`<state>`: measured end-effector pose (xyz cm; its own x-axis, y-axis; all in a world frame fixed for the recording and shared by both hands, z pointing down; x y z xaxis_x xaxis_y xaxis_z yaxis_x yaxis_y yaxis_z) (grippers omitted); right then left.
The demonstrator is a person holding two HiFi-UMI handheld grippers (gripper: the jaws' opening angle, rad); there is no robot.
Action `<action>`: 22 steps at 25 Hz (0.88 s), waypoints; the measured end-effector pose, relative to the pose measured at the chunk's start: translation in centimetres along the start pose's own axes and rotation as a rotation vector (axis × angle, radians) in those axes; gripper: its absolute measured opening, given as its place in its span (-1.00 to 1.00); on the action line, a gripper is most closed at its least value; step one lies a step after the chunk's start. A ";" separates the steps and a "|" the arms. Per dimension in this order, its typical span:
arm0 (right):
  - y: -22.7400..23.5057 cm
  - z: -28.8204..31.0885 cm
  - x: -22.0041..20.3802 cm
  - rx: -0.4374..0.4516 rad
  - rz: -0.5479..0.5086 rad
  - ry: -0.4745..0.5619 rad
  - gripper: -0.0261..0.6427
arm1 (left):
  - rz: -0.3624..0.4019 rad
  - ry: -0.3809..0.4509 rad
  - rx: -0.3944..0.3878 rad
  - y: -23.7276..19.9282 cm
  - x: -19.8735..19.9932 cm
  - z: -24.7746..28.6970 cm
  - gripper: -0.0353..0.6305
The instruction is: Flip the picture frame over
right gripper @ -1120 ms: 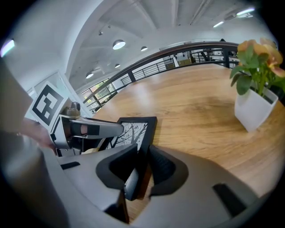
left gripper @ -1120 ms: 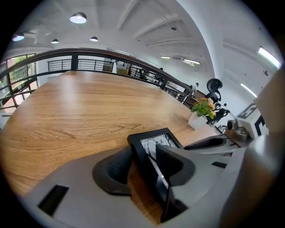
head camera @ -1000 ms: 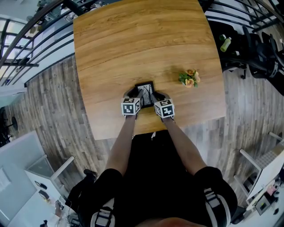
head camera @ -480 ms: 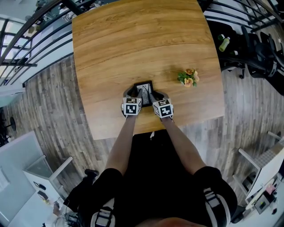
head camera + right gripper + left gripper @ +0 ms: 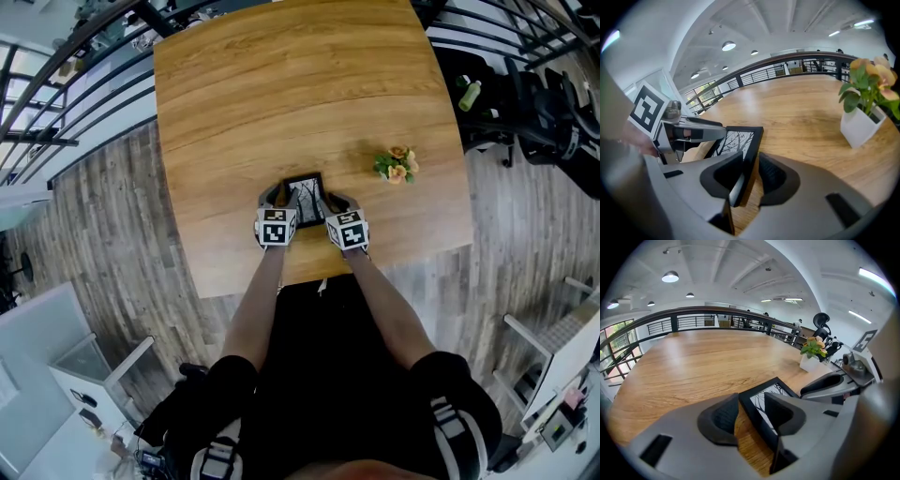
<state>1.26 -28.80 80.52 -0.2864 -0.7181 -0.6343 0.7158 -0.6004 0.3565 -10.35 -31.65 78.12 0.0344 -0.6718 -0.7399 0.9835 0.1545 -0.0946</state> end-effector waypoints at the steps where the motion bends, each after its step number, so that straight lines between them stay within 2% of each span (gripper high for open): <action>1: 0.0 -0.1 0.0 -0.001 -0.001 0.000 -0.57 | 0.002 -0.002 -0.002 -0.1 0.0 -0.1 -0.32; 5: -0.1 -0.8 0.1 -0.003 -0.008 0.008 -0.59 | -0.014 0.003 -0.001 -0.4 0.0 -0.9 -0.32; 13: 0.2 -3.1 0.6 -0.030 -0.043 0.036 -0.80 | 0.006 0.045 -0.001 0.1 0.8 -3.6 -0.34; 16: 0.0 -3.7 1.2 -0.033 -0.041 0.059 -0.90 | -0.014 0.079 0.012 -0.2 1.5 -5.0 -0.43; 22: -2.5 -5.3 2.4 -0.005 -0.045 0.127 -0.90 | -0.045 0.150 0.019 0.0 2.4 -8.6 -0.68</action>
<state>2.14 -27.18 74.50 -0.2352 -0.6401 -0.7314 0.7076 -0.6287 0.3227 -11.83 -27.03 70.62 -0.0355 -0.5618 -0.8265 0.9867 0.1117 -0.1183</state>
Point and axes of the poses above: the fingertips, and each gripper's own axes: z forward along the fingers, y to its right, x out of its top, the point moved 1 cm from there along -z, backward along the fingers, and after that the axes turned 7 degrees about x, right-handed, at the moved point
